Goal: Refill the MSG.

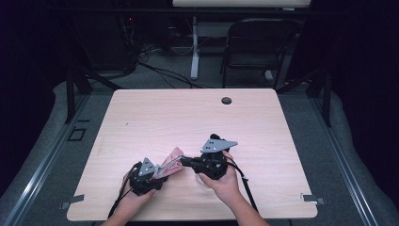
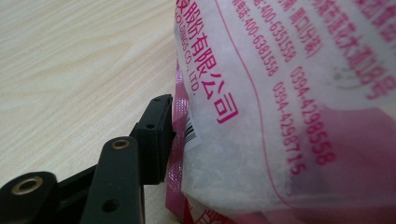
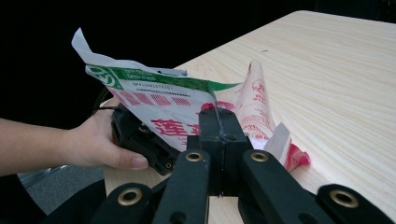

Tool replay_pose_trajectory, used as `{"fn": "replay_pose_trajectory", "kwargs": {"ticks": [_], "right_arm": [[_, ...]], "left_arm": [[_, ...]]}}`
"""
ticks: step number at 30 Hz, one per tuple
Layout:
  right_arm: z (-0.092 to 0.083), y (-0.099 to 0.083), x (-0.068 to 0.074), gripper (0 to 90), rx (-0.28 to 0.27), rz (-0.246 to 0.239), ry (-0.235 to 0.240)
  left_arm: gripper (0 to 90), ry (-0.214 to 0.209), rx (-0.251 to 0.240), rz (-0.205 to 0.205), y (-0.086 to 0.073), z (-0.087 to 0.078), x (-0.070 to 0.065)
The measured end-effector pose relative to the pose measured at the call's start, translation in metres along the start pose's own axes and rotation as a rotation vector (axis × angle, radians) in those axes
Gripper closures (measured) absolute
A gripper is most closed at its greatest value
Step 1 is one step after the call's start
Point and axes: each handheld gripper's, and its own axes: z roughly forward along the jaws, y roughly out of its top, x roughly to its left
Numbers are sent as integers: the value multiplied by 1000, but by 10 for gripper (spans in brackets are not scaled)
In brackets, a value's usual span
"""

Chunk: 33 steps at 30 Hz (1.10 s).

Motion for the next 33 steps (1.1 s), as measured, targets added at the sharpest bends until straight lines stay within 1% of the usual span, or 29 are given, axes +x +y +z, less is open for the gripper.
{"fn": "replay_pose_trajectory", "kwargs": {"ticks": [1, 3, 5, 8, 9, 12, 14, 15, 17, 19, 21, 22, 23, 26, 29, 30, 31, 33], "right_arm": [[0, 0, 0, 900, 1, -1, 0], [-1, 0, 0, 900, 6, -5, -3], [-1, -1, 0, 900, 5, -4, -3], [-3, -2, -1, 900, 8, -4, -3], [-3, -2, -1, 900, 8, -6, -4], [-5, -2, -2, 900, 9, -8, -9], [-8, -2, -2, 900, -12, -1, -6], [-11, -1, -3, 900, -20, 2, -6], [-16, 0, -5, 900, -44, 17, -2], [-19, 0, -6, 900, -40, 7, -19], [-20, -1, -6, 900, -33, -3, -28], [-20, -2, -6, 900, -31, -7, -34], [-20, -3, -6, 900, -27, -12, -39], [-21, -6, -6, 900, -26, -10, -56], [-23, -8, -7, 900, -24, -12, -73], [-24, -9, -7, 900, -23, -13, -74], [-26, -9, -7, 900, -22, -9, -76], [-29, -11, -8, 900, -18, -9, -80]], "left_arm": [[551, 3, -1, 18, 0, 0, 0], [608, 14, -10, 42, 0, 0, -2], [630, 15, -9, 51, 1, 0, -3], [647, 14, -13, 49, 1, 0, -2], [650, 20, -14, 49, 0, 0, -2], [658, 45, -9, 34, 0, -2, -1], [662, 69, -6, 29, -1, -2, 1], [663, 87, -1, 33, -1, -3, 2], [666, 94, 0, 24, -2, -4, 3], [667, 103, 0, 25, -2, -4, 2], [668, 111, 6, 40, -1, -4, 1], [668, 119, 2, 40, 0, -4, 0], [669, 119, 10, 51, 0, -4, 0], [670, 127, 18, 68, 1, -5, -1], [671, 136, 18, 74, 2, -6, -2], [671, 146, 12, 77, 2, -5, -3], [672, 159, 24, 93, 3, -6, -3], [672, 178, 25, 113, 3, -7, -4]]}}
